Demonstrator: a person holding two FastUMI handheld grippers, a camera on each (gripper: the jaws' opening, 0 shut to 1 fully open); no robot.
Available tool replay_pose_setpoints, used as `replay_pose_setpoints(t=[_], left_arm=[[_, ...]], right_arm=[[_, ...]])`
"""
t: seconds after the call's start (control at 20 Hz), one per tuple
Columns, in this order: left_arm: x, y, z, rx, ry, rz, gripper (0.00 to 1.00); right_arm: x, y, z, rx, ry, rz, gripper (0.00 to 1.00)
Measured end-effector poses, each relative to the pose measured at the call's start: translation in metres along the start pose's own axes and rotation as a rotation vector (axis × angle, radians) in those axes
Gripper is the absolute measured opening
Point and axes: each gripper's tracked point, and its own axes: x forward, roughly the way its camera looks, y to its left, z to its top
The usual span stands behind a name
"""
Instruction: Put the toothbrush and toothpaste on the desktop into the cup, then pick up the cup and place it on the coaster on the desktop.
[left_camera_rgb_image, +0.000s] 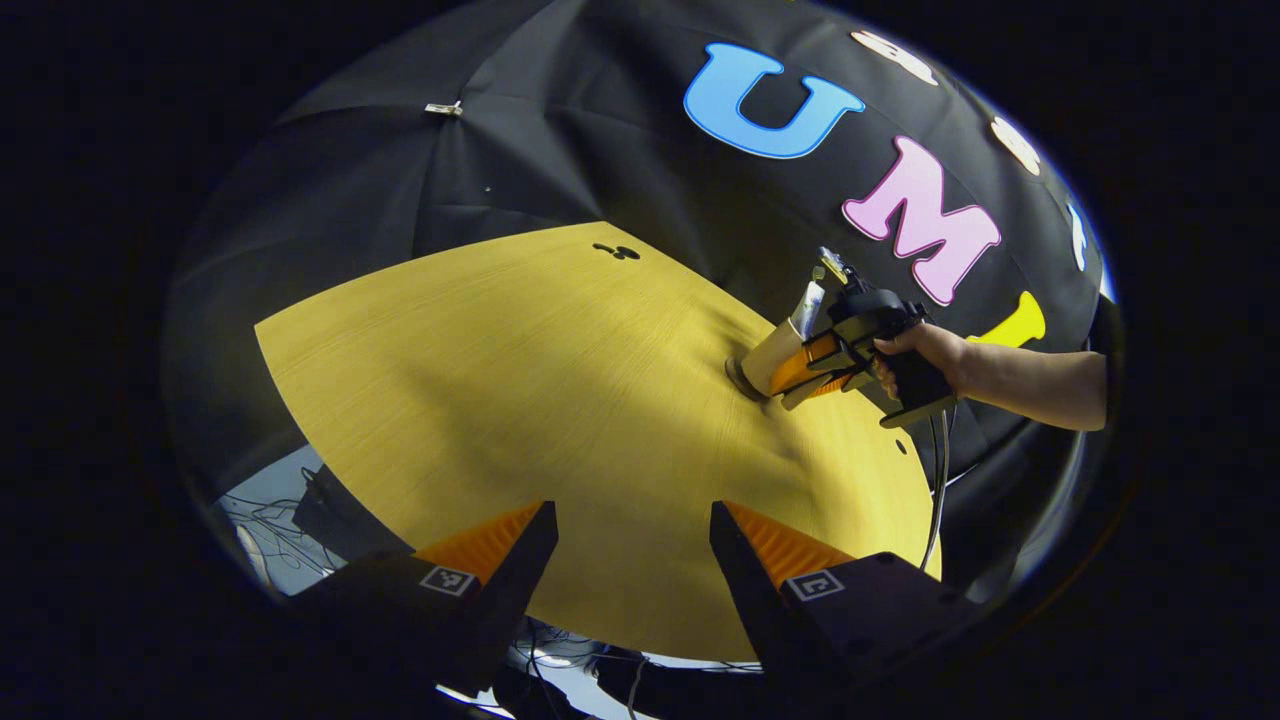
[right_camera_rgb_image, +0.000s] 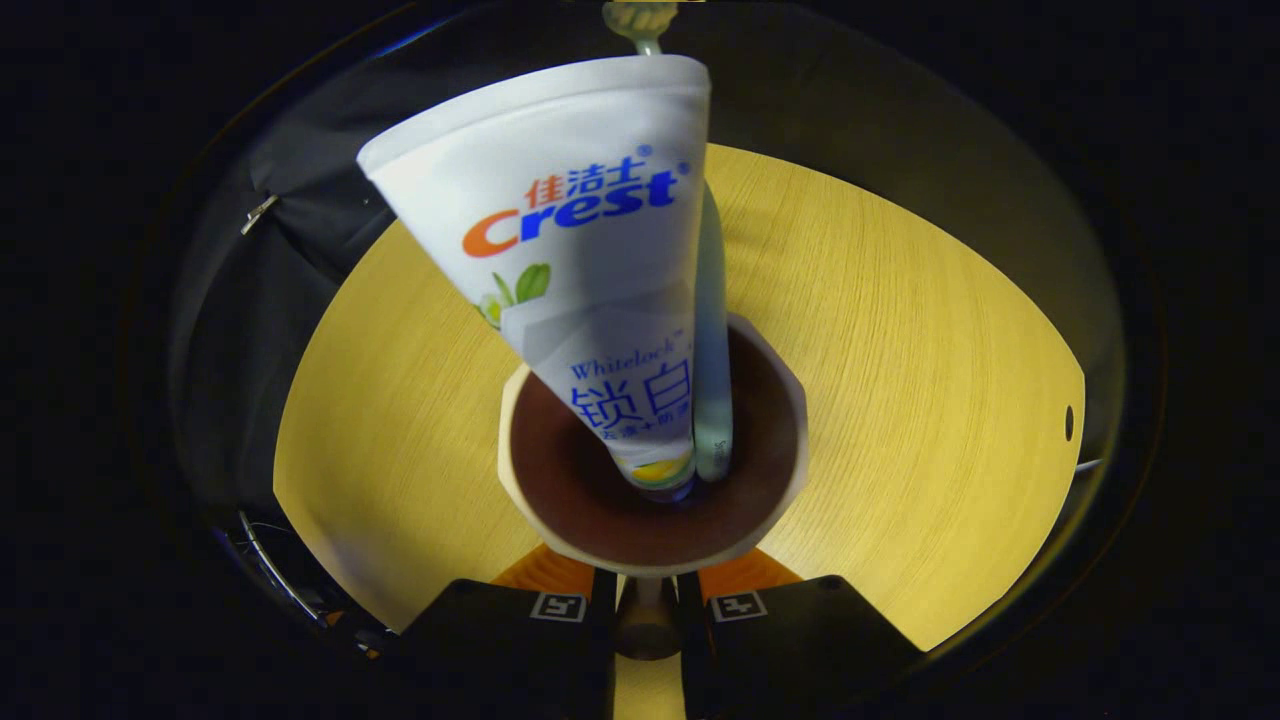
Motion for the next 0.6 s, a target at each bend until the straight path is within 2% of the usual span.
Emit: replay_pose_setpoints(t=[0.3, 0.35, 0.45, 0.5, 0.55, 0.6], left_arm=[[-0.005, -0.002, 0.001, 0.008, -0.007, 0.001, 0.97], [-0.006, -0.003, -0.002, 0.01, -0.004, 0.0, 0.97], [-0.009, -0.004, -0.003, 0.017, -0.004, -0.001, 0.97], [-0.01, -0.004, -0.004, 0.019, -0.005, -0.003, 0.97], [-0.011, -0.006, -0.004, 0.02, -0.005, -0.005, 0.97], [-0.012, -0.007, -0.004, 0.019, -0.005, -0.007, 0.97]], right_arm=[[0.011, 0.007, 0.001, -0.019, 0.007, -0.032, 0.3], [0.01, 0.006, -0.001, -0.021, 0.011, -0.035, 0.24], [0.002, 0.005, 0.002, -0.011, -0.002, -0.022, 0.26], [-0.001, 0.004, 0.002, -0.003, -0.004, -0.017, 0.3], [-0.002, 0.006, 0.003, -0.001, -0.01, -0.016, 0.48], [-0.005, 0.005, 0.005, -0.007, -0.023, -0.02, 0.44]])
